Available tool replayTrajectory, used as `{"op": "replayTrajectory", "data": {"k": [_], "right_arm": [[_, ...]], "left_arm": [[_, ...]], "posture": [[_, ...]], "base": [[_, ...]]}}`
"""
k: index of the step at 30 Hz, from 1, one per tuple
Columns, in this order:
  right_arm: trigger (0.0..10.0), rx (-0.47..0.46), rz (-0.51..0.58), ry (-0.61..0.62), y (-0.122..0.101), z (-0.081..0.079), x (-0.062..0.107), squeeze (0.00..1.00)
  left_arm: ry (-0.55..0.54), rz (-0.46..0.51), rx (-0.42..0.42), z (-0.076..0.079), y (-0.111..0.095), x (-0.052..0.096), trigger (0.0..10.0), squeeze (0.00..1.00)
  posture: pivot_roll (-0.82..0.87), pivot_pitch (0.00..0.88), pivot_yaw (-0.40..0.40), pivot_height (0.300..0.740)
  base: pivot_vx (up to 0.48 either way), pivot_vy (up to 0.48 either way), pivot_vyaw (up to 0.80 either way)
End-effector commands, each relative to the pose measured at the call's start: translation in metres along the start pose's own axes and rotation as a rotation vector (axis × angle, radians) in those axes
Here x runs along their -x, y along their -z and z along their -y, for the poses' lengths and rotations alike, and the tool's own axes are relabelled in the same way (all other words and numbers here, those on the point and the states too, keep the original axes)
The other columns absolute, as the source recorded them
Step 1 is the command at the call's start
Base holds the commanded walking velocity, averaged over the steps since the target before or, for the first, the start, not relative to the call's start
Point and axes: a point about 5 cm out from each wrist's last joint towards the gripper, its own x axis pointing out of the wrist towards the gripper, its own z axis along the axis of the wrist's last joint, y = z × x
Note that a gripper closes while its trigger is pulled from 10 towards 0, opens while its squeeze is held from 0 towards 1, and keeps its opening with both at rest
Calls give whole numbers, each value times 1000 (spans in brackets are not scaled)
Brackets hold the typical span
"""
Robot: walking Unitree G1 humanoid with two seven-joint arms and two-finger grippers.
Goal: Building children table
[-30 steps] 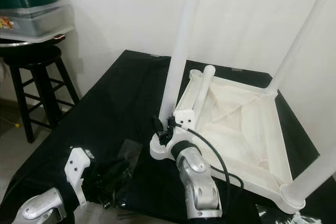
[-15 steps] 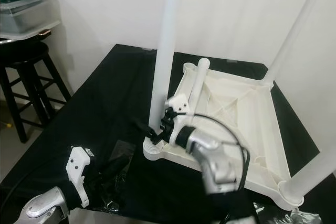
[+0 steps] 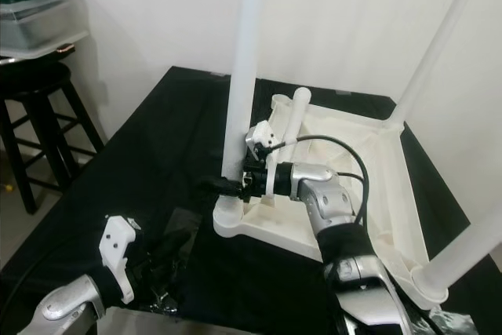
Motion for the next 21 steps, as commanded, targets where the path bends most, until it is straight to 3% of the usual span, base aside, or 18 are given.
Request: {"op": "replayTrajectory", "data": {"k": [1, 10, 11, 12, 13, 14, 16, 17, 18, 19, 20, 21], "right_arm": [[0, -31, -20, -79, 9, -5, -8, 0], [0, 15, -28, -30, 15, -6, 0, 0], [0, 16, -27, 43, 22, -10, 1, 0], [0, 10, -19, 124, 29, -15, -1, 0], [0, 10, -19, 124, 29, -15, -1, 0], [0, -13, 2, 249, 36, -17, -5, 0], [0, -13, 2, 249, 36, -17, -5, 0], [0, -122, 109, 622, 52, -23, -15, 0], [0, -122, 109, 622, 52, -23, -15, 0], [0, -231, 55, 713, 82, -55, -27, 0], [0, -179, 69, 752, 77, -66, -32, 0], [0, -179, 69, 752, 77, -66, -32, 0]], "left_arm": [[-8, -3, -6, 0, 2, -1, 0, 0], [-14, 4, -5, 1, 1, 0, 0, 0], [-13, 4, -4, 2, 1, 0, 4471, 0], [-16, 6, 0, 2, 0, 2, 10000, 0], [-16, 6, 0, 2, 0, 2, 10000, 0], [-18, 7, 2, 2, 0, 3, 10000, 0], [-18, 7, 2, 2, 0, 3, 10000, 0], [-21, 9, 4, 1, 0, 4, 10000, 0], [-21, 9, 4, 1, 0, 4, 10000, 0], [-24, 13, 10, 0, -2, 4, 10000, 0], [-29, 15, 12, -3, -2, 5, 10000, 0], [-29, 15, 12, -3, -2, 5, 10000, 0]], "posture": [[97, 0, -105, 740], [91, 0, -104, 740], [85, 0, -107, 740], [75, 0, -105, 740], [75, 0, -105, 740], [72, 0, -106, 740], [72, 0, -106, 740], [57, 0, -107, 740], [57, 0, -107, 740], [59, 10, -90, 740], [40, 10, -69, 740], [40, 10, -69, 740]], "base": [[0, 0, 0], [0, 0, 0], [0, 0, 0], [0, 0, 0], [0, 0, 0], [0, 0, 0], [0, 0, 0], [0, 0, 0], [0, 0, 0], [0, 0, 0], [0, 0, 0], [0, 0, 0]]}}
